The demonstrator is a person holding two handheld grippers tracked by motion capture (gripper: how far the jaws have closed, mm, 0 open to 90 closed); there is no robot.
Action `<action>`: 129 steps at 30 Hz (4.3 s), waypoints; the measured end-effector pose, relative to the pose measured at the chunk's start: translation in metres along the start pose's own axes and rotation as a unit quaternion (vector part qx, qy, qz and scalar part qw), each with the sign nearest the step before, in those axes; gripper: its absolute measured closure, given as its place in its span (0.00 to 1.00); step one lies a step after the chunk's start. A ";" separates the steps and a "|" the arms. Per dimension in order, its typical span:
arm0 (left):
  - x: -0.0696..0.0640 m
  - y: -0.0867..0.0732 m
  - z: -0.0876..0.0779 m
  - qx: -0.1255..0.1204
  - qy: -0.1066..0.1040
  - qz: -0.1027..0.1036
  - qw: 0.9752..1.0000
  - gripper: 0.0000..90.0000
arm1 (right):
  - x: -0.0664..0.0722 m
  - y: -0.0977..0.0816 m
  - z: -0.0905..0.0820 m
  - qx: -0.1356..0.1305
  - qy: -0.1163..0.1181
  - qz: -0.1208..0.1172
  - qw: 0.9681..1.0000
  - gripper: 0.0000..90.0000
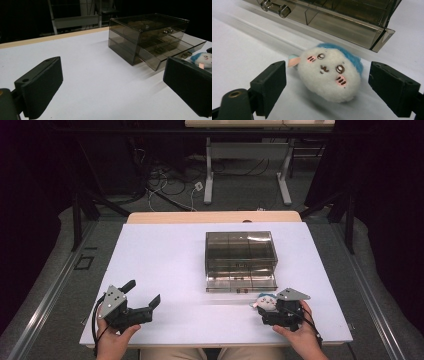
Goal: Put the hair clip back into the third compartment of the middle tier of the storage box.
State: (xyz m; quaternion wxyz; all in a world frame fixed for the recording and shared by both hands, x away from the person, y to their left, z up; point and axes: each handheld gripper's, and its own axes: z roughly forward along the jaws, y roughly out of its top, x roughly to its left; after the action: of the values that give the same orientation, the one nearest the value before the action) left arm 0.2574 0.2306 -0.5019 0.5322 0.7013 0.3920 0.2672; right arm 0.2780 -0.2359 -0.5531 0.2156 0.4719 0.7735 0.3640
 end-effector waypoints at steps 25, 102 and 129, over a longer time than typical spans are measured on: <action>0.002 0.000 0.000 0.005 0.003 0.000 1.000 0.04 | 0.000 0.001 0.009 0.022 -0.003 -0.005 1.000 0.26; 0.003 -0.001 0.001 0.007 0.005 -0.001 1.000 0.06 | 0.007 0.006 -0.018 -0.030 0.005 -0.045 0.999 0.38; 0.003 -0.002 0.000 0.002 0.010 -0.008 1.000 0.06 | 0.003 0.026 -0.038 -0.075 0.011 -0.025 0.997 0.38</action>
State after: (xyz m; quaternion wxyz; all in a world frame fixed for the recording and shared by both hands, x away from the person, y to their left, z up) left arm 0.2587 0.2327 -0.5036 0.5289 0.6962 0.4037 0.2693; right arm 0.2654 -0.2395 -0.5085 0.2513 0.4308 0.7580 0.4204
